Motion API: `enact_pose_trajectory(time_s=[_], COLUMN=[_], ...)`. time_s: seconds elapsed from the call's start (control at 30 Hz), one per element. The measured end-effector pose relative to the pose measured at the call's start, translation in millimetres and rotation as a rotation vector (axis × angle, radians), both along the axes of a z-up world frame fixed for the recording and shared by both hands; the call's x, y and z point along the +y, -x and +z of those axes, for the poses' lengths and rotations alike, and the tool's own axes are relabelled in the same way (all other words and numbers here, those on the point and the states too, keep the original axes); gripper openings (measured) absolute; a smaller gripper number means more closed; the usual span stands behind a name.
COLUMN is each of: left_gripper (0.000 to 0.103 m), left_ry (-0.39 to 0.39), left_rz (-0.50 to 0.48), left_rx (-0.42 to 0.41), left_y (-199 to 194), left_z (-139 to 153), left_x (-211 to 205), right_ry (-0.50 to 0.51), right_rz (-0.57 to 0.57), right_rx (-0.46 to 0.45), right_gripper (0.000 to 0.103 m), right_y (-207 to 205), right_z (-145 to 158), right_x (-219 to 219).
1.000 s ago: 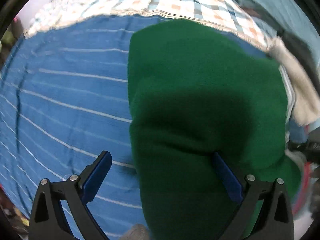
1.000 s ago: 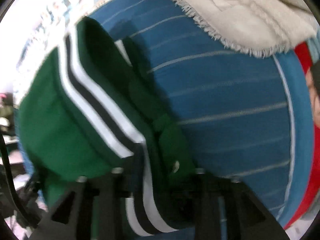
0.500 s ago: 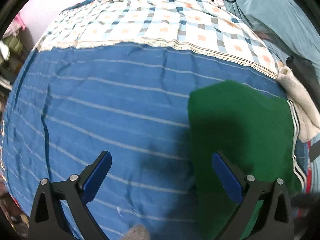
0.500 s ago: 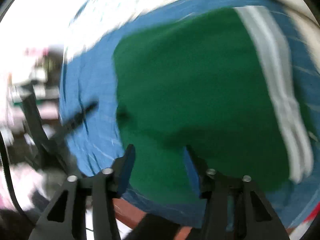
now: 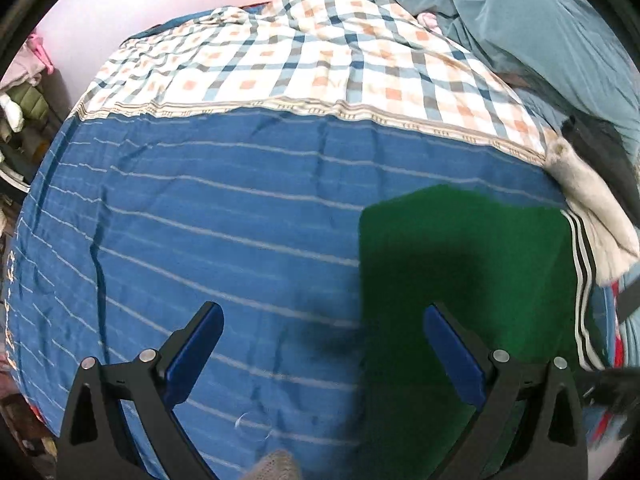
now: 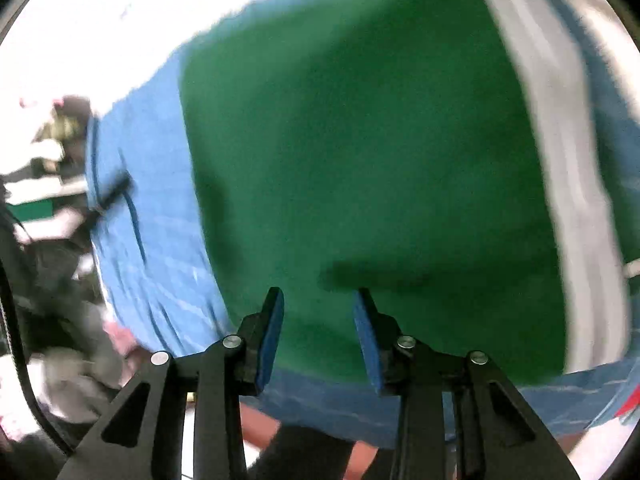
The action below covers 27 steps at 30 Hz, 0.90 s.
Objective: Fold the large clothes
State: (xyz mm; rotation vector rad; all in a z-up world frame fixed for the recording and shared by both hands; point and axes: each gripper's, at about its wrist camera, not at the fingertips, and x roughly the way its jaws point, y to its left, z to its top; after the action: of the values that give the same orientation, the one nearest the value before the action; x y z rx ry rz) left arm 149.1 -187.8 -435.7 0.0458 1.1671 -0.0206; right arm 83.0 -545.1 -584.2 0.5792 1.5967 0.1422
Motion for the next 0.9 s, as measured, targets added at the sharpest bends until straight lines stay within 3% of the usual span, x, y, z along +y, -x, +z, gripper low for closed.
enact_pose_trajectory(time_s=[0.07, 0.13, 0.23, 0.33, 0.4, 0.47, 0.57, 0.7, 0.8, 0.9], left_gripper=[0.103, 0.103, 0.103, 0.103, 0.103, 0.103, 0.103, 0.103, 0.103, 0.103], left_ry=[-0.035, -0.114, -0.162, -0.152, -0.140, -0.141, -0.134, -0.151, -0.177, -0.213], left_rz=[0.017, 0.006, 0.000, 0.016, 0.047, 0.082, 0.129, 0.192, 0.216, 0.223], left_rx=[-0.035, -0.024, 0.024, 0.042, 0.062, 0.060, 0.040, 0.030, 0.074, 0.118], left_y=[-14, -30, -47, -56, -55, -45, -20, 31, 56, 69], left_z=[-8, -30, -66, -77, -71, -55, -32, -16, -27, -47], left_x=[-12, -26, -34, -29, -24, -19, -17, -18, -25, -30], right_ry=[0.052, 0.135, 0.245, 0.265, 0.280, 0.221, 0.034, -0.026, -0.091, -0.023], right_rz=[-0.025, -0.024, 0.101, 0.161, 0.187, 0.174, 0.044, -0.081, -0.115, -0.070], right_rx=[-0.045, -0.071, -0.013, 0.068, 0.068, 0.068, 0.036, -0.020, 0.032, 0.082], right_gripper=[0.039, 0.039, 0.038, 0.038, 0.038, 0.038, 0.043, 0.044, 0.044, 0.044], right_y=[-10, -31, -70, -93, -99, -95, -68, -16, 21, 36], right_z=[10, -2, -57, -109, -109, -102, -60, -18, -25, -49], right_x=[-24, -36, -20, -4, 8, 9, -36, -82, -92, -81])
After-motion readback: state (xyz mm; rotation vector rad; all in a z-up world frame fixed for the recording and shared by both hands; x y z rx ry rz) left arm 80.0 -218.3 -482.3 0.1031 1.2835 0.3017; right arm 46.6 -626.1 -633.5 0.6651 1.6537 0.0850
